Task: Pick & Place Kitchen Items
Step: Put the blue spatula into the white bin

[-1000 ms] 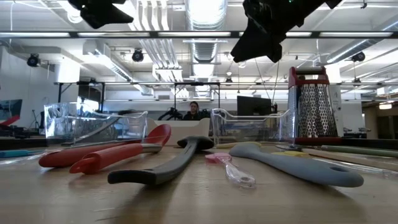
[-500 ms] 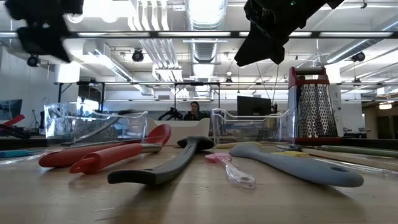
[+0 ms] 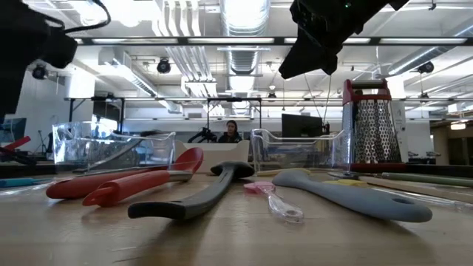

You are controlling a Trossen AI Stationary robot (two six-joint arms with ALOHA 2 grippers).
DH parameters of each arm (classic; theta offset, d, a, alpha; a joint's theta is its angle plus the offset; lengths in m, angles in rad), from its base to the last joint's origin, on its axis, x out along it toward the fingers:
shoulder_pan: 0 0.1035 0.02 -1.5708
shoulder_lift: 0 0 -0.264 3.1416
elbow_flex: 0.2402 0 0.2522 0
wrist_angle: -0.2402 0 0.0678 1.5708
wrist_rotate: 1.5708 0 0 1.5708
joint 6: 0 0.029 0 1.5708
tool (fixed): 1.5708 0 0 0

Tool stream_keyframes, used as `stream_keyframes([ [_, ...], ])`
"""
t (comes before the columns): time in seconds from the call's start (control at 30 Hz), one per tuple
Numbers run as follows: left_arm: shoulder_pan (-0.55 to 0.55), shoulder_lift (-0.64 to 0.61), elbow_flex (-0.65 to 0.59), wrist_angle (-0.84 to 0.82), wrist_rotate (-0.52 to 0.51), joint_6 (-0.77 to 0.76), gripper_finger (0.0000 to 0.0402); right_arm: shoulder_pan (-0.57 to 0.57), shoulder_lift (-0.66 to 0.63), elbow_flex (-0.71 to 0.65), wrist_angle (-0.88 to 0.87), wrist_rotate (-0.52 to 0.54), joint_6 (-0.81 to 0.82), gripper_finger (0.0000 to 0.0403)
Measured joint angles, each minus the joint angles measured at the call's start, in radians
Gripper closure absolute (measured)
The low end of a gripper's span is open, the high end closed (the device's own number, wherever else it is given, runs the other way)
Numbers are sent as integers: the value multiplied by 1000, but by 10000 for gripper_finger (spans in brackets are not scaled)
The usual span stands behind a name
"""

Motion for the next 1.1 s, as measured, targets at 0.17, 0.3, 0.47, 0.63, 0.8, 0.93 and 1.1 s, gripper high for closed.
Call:
stream_keyframes([
  [0.17,10,67,0,-26,0,127,122,0,0,0,1,0,-3,307],
  [0.3,43,99,0,-26,-2,218,122,1,0,0,2,0,-2,307],
  [0.47,104,138,-5,-19,-5,320,122,1,0,0,7,-1,1,307],
  [0.63,163,152,-54,51,40,379,122,1,0,0,7,-1,1,307],
  [0.8,204,152,-122,91,70,419,122,1,0,0,7,-2,1,307],
  [0.93,232,150,-164,146,78,425,122,1,0,0,7,-3,1,307],
  [1.1,253,150,-196,237,103,450,122,1,0,0,7,-3,12,307],
])
